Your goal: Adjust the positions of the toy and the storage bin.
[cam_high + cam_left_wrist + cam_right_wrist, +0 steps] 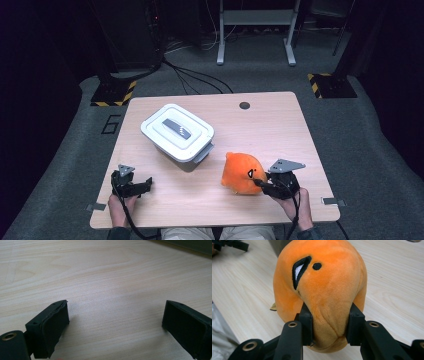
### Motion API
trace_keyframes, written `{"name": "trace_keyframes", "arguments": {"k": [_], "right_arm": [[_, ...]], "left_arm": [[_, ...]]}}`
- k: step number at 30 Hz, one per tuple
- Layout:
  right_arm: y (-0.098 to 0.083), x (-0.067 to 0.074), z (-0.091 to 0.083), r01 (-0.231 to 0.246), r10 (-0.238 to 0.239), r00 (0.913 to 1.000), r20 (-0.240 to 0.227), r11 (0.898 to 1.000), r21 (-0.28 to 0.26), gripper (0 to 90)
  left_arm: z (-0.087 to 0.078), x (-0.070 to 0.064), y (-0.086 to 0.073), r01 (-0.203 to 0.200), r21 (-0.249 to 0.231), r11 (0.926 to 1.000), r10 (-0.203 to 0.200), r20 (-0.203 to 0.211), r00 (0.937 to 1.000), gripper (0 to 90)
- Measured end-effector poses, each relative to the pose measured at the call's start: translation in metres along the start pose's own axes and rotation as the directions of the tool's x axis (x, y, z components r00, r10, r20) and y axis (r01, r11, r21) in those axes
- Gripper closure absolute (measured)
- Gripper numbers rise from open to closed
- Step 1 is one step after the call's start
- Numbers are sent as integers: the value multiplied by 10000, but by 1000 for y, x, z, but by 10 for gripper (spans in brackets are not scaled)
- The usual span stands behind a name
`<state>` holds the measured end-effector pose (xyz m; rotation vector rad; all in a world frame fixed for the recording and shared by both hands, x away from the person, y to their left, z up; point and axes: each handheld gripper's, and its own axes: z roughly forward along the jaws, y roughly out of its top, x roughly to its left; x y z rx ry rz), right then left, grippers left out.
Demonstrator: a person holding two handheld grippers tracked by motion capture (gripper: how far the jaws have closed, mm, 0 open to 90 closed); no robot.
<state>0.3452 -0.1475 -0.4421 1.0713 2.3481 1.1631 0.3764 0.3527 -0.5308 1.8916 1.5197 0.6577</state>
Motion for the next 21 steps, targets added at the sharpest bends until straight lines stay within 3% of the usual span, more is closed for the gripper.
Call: {"name": "trace_keyframes", "arguments": {"k": [11, 21], "right_arm": [[2, -14, -6, -348, 367, 9972, 656, 9990, -289, 645], [5, -29, -11, -560, 630, 9890, 1337, 9969, -559, 645]], "left_arm": [[0, 0, 0, 3, 3, 10000, -3, 1, 10000, 67], [0, 0, 0, -1, -5, 10000, 1, -6, 10000, 67]]}}
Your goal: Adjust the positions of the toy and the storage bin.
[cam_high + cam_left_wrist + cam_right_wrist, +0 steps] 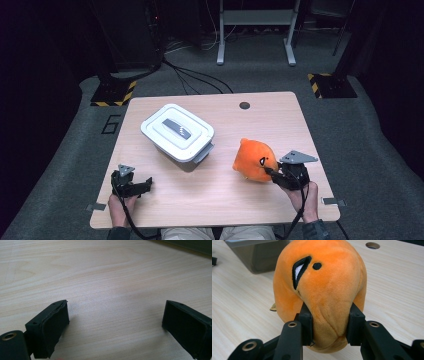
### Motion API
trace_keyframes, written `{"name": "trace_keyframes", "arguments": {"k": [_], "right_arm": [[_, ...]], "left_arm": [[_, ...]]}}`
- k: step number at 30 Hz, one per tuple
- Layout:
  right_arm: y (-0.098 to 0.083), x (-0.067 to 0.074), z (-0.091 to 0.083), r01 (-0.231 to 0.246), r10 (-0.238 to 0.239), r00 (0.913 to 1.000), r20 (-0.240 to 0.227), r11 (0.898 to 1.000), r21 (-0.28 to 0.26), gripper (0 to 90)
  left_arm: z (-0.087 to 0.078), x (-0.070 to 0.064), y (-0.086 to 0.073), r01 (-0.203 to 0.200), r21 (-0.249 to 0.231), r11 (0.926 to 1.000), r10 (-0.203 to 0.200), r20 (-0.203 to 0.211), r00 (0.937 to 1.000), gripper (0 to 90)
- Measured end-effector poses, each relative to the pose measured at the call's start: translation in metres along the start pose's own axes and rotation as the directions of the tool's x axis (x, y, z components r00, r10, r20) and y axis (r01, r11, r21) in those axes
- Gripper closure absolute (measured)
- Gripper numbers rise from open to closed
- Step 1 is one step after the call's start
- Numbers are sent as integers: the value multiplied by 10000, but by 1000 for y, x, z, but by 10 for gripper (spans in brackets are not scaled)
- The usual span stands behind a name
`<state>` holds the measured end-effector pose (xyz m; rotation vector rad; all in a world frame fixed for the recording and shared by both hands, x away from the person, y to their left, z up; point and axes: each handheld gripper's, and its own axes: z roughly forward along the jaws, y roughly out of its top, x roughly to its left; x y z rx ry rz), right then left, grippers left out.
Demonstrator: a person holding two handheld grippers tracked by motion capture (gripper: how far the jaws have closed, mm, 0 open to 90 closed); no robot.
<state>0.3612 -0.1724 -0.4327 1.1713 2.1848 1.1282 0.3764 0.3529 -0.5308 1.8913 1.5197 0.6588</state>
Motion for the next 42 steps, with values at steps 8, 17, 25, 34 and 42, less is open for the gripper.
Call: {"name": "trace_keyframes", "arguments": {"k": [8, 17, 25, 34, 42], "right_arm": [[2, -11, 0, -126, 132, 9990, 427, 9998, -141, 645], [5, -24, 0, -263, 281, 9962, 827, 9994, -222, 645], [8, -34, 5, -425, 443, 9930, 1097, 9989, -188, 645], [13, -45, 9, -651, 677, 9882, 1372, 9976, -234, 644], [17, -57, 14, -992, 1019, 9795, 1736, 9948, -243, 643]], "left_arm": [[0, 0, 0, -3, 13, 10000, 3, -6, 10000, 67], [0, 0, 0, 10, -22, 10000, -10, -25, 10000, 67], [0, 0, 0, -4, 15, 10000, 4, 0, 10000, 67], [0, 0, 0, -3, 24, 10000, 3, -3, 10000, 67], [0, 0, 0, -4, 11, 10000, 4, -4, 10000, 67]]}}
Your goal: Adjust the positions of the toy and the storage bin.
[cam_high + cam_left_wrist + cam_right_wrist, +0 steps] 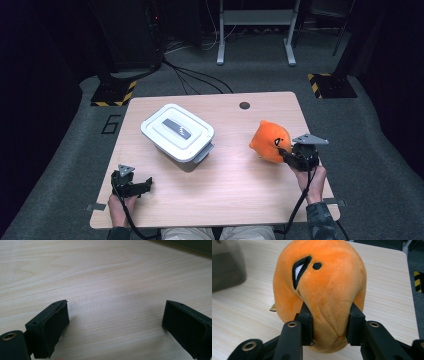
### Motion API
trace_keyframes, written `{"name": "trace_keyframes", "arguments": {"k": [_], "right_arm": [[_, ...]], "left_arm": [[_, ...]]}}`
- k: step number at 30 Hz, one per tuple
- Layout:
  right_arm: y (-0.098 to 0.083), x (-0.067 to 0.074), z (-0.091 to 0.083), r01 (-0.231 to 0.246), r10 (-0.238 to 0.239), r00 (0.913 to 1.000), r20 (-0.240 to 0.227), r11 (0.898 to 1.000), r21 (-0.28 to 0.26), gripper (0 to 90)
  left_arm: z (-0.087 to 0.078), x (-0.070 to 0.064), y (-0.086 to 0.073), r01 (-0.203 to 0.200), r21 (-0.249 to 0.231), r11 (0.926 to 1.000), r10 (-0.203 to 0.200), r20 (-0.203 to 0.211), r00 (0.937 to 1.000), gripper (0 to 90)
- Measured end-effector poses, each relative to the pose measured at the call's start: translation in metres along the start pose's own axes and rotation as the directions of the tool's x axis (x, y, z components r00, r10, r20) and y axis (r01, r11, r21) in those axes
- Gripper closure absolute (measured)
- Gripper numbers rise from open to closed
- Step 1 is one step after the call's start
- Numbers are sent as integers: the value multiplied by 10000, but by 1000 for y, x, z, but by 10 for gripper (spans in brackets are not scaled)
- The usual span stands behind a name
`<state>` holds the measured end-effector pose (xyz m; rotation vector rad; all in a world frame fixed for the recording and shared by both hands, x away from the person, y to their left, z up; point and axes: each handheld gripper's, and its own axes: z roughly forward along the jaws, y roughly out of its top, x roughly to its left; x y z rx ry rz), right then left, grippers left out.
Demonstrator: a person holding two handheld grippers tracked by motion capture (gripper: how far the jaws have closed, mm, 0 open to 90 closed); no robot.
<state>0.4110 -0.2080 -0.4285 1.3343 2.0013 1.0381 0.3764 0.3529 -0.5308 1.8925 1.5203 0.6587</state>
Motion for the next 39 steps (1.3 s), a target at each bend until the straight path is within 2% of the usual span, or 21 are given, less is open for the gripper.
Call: {"name": "trace_keyframes", "arguments": {"k": [3, 6, 13, 21, 33, 39], "right_arm": [[1, -6, 5, -376, 374, 9991, 199, 9993, 70, 642], [1, -9, 7, -430, 427, 9987, 271, 9990, 92, 642], [0, -21, 16, -902, 892, 9946, 526, 9958, 178, 640], [-1, -29, 22, -1148, 1131, 9911, 698, 9932, 212, 636], [-8, -43, 27, -1743, 1701, 9799, 1047, 9842, 323, 619], [-17, -46, 33, -1888, 1788, 9747, 1343, 9798, 654, 580]], "left_arm": [[0, 0, 0, 8, -6, 10000, -8, 8, 10000, 67], [0, 0, 0, 8, -6, 10000, -8, 10, 10000, 67], [0, 0, 0, 7, -17, 10000, -7, 11, 10000, 67], [0, 0, 0, 9, -1, 10000, -9, 7, 10000, 67], [0, 0, 0, 11, -5, 10000, -11, 14, 10000, 67], [0, 0, 0, 12, -20, 10000, -12, 13, 10000, 67]]}}
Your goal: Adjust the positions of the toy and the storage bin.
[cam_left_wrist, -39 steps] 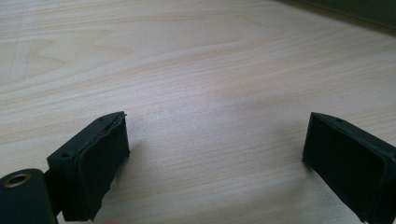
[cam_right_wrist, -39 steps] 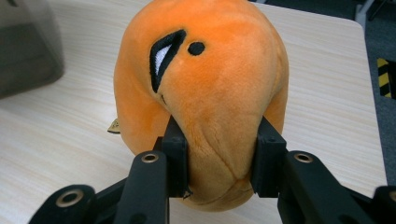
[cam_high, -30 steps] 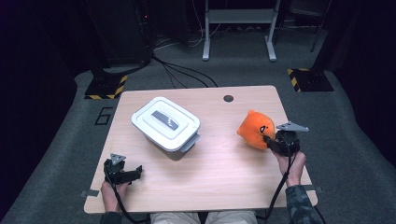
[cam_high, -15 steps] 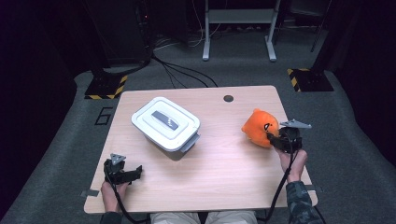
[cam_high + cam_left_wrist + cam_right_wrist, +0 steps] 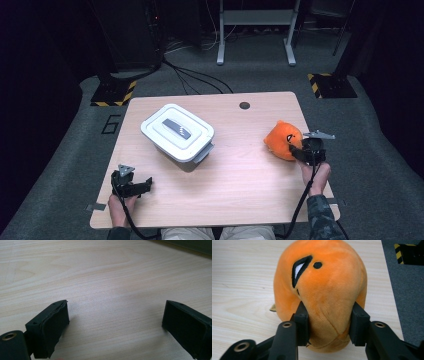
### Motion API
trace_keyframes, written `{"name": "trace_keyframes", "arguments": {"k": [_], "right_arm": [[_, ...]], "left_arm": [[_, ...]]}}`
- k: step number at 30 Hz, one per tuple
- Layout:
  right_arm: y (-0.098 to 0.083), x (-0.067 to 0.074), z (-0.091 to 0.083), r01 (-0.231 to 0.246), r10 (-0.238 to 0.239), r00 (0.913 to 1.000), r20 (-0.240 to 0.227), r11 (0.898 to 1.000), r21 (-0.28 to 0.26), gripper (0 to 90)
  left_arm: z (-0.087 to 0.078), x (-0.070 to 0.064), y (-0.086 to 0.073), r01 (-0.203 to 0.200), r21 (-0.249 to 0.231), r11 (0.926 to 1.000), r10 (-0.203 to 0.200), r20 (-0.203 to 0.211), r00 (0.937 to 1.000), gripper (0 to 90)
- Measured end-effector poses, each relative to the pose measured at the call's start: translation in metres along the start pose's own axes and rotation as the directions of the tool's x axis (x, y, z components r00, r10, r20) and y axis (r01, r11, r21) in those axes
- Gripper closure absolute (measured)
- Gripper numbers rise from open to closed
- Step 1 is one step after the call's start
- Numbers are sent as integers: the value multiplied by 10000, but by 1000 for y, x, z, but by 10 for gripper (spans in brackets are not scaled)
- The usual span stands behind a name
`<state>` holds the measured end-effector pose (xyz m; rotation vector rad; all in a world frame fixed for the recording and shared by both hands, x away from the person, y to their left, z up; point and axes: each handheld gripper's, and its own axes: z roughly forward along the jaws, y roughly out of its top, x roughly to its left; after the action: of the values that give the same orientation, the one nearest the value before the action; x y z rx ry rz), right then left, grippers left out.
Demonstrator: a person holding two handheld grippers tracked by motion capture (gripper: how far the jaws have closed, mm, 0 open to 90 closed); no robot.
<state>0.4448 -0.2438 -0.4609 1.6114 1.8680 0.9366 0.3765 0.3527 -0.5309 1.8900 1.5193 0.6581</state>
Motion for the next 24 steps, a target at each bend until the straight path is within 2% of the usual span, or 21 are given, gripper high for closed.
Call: {"name": "trace_keyframes", "arguments": {"k": [4, 5, 6, 8, 9, 10, 14, 20, 24], "right_arm": [[-4, -4, 1, -285, 285, 9996, -15, 9996, -64, 525], [-5, -6, 1, -453, 453, 9990, 54, 9990, 17, 462], [-5, -6, 1, -453, 453, 9990, 54, 9990, 17, 462], [-7, -6, 2, -486, 485, 9985, 261, 9988, 60, 345], [-7, -6, 2, -486, 485, 9985, 261, 9988, 60, 345], [-8, -5, 3, -515, 513, 9981, 328, 9987, 46, 281], [-6, -2, 2, -454, 450, 9977, 502, 9990, 63, 151], [-5, 2, -4, -123, 132, 9989, 448, 9997, -193, 50], [-5, 5, -9, 50, -41, 9996, 269, 9994, -343, 37]], "left_arm": [[0, 0, 0, 9, 43, 10000, -9, -1, 10000, 67], [0, 0, 0, 6, 38, 10000, -6, -5, 10000, 67], [0, 0, 0, 6, 38, 10000, -6, -5, 10000, 67], [0, 0, 0, 7, 43, 10000, -7, -1, 10000, 67], [0, 0, 0, 7, 43, 10000, -7, -1, 10000, 67], [0, 0, 0, 9, 40, 10000, -9, -1, 10000, 67], [0, 0, 0, -13, 21, 10000, 13, -14, 10000, 67], [0, 0, 0, 7, 19, 10000, -7, 3, 10000, 67], [0, 0, 0, -4, 2, 10000, 4, -6, 10000, 67]]}}
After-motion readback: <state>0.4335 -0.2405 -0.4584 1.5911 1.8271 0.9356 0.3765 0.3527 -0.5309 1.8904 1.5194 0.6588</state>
